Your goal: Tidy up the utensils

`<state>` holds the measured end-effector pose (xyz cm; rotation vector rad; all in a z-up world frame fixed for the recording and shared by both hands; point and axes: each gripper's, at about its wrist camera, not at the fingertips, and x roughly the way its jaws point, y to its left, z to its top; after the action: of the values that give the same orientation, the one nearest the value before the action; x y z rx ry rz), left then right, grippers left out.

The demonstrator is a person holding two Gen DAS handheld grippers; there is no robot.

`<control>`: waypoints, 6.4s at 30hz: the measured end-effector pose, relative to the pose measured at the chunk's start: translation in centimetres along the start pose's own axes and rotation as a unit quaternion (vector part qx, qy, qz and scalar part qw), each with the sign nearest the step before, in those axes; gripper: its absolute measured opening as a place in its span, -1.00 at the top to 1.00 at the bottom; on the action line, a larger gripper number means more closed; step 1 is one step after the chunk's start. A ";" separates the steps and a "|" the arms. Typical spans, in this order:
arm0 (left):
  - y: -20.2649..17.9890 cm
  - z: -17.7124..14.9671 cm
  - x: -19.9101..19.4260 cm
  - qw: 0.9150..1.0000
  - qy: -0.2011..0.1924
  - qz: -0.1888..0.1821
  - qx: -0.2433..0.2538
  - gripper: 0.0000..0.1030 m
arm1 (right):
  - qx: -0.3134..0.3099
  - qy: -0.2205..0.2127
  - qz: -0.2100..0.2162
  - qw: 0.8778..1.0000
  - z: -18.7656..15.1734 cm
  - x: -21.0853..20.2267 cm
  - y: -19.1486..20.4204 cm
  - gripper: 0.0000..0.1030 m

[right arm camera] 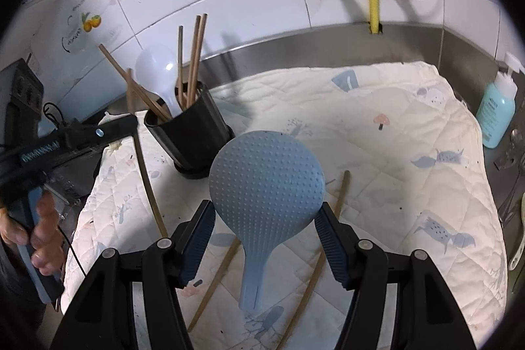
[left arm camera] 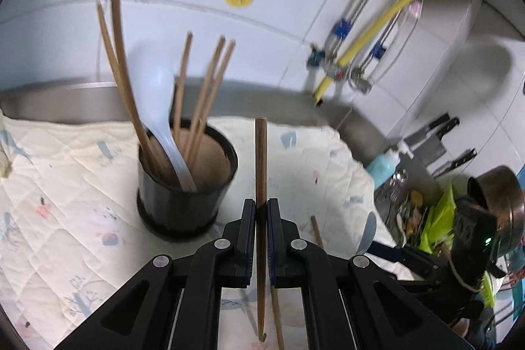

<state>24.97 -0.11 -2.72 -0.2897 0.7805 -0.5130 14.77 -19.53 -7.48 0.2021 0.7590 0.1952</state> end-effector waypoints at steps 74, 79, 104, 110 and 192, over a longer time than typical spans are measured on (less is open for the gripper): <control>6.5 11.6 0.7 0.991 -0.110 0.076 -0.003 0.88 | -0.042 0.125 -0.030 0.991 1.1 13.1 3.6 0.51; 6.7 11.3 0.6 0.991 -0.107 0.082 -0.002 0.87 | -0.005 0.108 0.006 0.994 1.1 11.8 2.3 0.53; 7.3 11.3 -1.0 0.991 -0.105 0.085 -0.024 0.84 | 0.023 -0.056 0.081 0.995 6.1 3.0 3.4 0.55; 7.6 11.1 -3.0 0.989 -0.116 0.091 -0.021 0.84 | -0.009 -0.082 0.127 0.989 9.1 4.8 6.7 0.55; -2.8 -5.0 12.7 0.984 0.162 0.026 0.073 0.38 | 0.076 0.101 -0.051 0.991 0.0 8.3 -6.7 0.44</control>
<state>27.98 -9.56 -12.47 -0.0494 1.0576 -0.5732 21.34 -23.91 -14.59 0.2905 0.9840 0.0604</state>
